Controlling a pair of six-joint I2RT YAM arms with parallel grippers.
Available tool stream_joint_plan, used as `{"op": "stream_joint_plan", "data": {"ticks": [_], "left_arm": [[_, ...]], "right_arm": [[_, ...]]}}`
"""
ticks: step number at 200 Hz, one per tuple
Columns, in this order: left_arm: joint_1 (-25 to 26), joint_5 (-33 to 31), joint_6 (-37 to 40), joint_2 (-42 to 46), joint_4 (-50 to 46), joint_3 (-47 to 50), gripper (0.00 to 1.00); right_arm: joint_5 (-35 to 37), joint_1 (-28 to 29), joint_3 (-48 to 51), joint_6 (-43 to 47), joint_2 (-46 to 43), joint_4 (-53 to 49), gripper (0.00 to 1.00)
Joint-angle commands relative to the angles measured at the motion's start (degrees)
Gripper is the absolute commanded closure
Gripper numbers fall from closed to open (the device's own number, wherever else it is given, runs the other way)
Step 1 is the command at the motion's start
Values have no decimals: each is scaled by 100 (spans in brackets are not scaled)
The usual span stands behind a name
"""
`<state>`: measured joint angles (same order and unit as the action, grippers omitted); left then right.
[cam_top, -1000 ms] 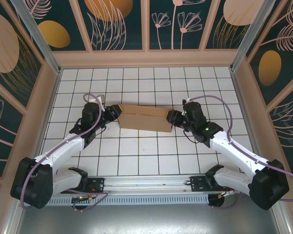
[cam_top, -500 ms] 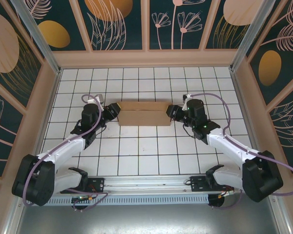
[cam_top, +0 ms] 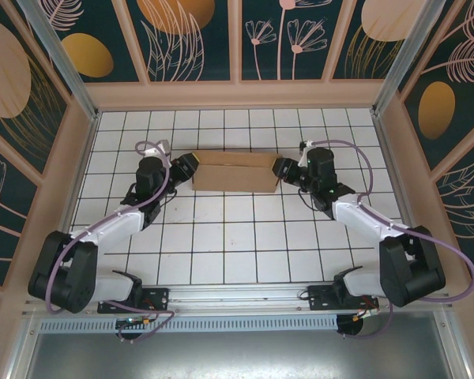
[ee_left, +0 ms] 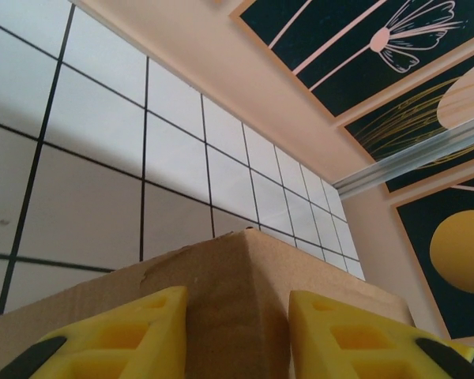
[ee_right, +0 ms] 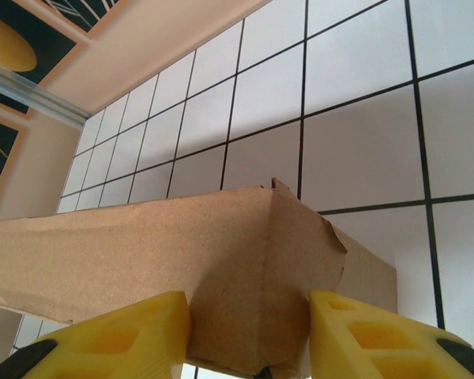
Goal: Fold the paper box
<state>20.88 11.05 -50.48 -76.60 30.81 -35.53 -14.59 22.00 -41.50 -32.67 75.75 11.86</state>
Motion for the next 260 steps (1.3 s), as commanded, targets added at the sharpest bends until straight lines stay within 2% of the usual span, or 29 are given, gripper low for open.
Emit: {"op": "stream_joint_plan", "data": {"ticks": [1, 71, 127, 163, 230, 260], "left_arm": [[223, 897, 10, -218, 747, -385, 63], [188, 643, 130, -872, 998, -676, 64], [171, 468, -7, -986, 938, -568, 64], [128, 352, 41, -928, 571, -711, 55], [126, 346, 24, -989, 578, -671, 47], [129, 401, 102, -1072, 526, -762, 46]], "right_arm": [[-1046, 96, -352, 242, 197, 363, 58], [-1081, -217, -995, 490, 800, 253, 57], [-1071, -289, -1309, 642, 1243, 56, 55], [-1143, -344, -1489, 665, 1363, -121, 53], [-1213, -342, -1345, 648, 1263, -93, 49], [-1195, -340, -1260, 634, 1128, -95, 48]]}}
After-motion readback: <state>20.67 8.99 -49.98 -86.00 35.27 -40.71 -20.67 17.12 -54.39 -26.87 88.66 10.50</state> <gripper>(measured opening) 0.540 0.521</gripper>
